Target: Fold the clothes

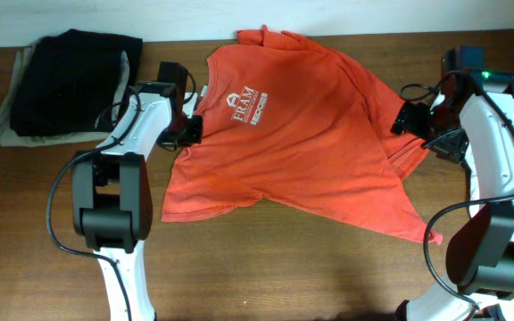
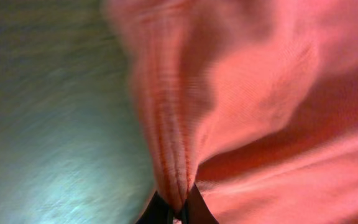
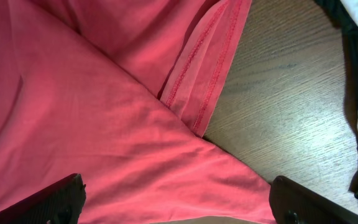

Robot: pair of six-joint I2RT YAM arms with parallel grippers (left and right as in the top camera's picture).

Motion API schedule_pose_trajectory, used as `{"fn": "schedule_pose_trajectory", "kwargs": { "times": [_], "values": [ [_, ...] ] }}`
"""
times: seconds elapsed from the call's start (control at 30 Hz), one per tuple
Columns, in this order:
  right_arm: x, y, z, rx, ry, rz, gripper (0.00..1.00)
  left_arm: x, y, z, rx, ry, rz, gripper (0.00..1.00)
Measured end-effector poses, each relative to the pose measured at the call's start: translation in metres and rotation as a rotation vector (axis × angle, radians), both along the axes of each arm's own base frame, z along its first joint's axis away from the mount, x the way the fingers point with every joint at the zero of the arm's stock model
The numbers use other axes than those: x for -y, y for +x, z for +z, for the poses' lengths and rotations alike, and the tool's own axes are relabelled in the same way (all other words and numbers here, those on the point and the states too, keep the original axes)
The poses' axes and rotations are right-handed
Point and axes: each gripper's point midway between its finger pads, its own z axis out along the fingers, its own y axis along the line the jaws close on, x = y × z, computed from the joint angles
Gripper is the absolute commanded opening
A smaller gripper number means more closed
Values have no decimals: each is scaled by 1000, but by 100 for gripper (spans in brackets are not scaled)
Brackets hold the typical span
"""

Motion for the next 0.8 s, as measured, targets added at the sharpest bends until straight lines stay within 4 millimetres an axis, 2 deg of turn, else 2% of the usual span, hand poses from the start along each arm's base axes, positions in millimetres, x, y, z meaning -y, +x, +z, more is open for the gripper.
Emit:
{"fn": "schedule_pose_trajectory", "kwargs": {
  "times": [0.17, 0.33, 0.43, 0.5, 0.67, 0.8],
  "values": [
    [0, 0, 0, 1, 0, 1, 97, -41, -12, -2, -62, 51, 199, 1],
    [0, 5, 1, 20, -4, 4, 95, -91, -46, -1, -189, 123, 415, 1],
    [-6, 13, 1, 46, -8, 24, 95, -107, -60, 5, -231, 164, 478, 1],
    [-16, 19, 1, 63, -7, 50, 96, -111, -74, 17, -258, 201, 514, 1],
    [-36, 30, -5, 79, 3, 98, 96, -125, -108, 65, -282, 313, 640, 1],
    [-34, 33, -17, 58, 9, 85, 97, -131, -120, 90, -254, 354, 717, 1]
  ]
}}
